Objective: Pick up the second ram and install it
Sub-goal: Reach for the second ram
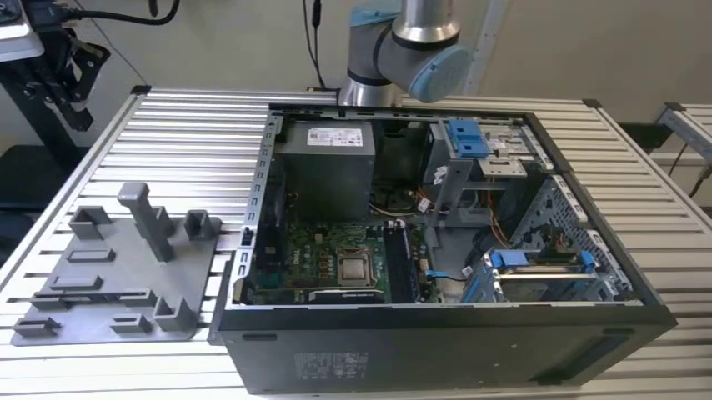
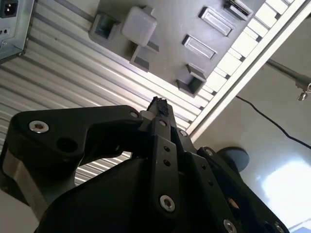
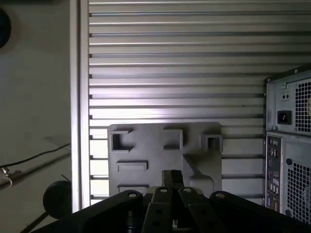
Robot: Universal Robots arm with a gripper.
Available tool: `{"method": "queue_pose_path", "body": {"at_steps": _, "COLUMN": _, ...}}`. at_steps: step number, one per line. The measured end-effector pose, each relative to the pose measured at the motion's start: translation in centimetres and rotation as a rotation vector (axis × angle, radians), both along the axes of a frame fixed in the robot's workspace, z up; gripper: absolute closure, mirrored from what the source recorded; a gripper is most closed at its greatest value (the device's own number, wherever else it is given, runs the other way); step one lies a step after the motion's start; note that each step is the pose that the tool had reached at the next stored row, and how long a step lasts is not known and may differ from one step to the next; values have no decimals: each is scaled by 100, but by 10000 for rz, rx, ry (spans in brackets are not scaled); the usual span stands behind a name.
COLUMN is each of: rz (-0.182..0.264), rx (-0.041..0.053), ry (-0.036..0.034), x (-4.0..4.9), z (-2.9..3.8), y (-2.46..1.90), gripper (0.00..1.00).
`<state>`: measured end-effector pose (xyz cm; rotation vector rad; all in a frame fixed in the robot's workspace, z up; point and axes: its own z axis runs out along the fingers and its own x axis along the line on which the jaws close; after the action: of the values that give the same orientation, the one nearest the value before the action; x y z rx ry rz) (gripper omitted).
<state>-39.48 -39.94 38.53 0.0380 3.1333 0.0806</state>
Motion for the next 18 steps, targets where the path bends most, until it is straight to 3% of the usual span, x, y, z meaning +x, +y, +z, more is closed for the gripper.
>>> {"method": "queue_pose_path", "body": {"at_steps": 8, "rz": -1, "rx": 9, "ry": 1, "x": -21, "z": -3, "y": -14, "gripper": 89}}
{"method": "queue_pose_path", "body": {"at_steps": 11, "rz": -1, "rx": 9, "ry": 2, "x": -45, "z": -7, "y": -56, "gripper": 89}}
{"method": "queue_pose_path", "body": {"at_steps": 18, "rz": -2, "rx": 8, "ry": 12, "x": -53, "z": -14, "y": -209, "gripper": 89}}
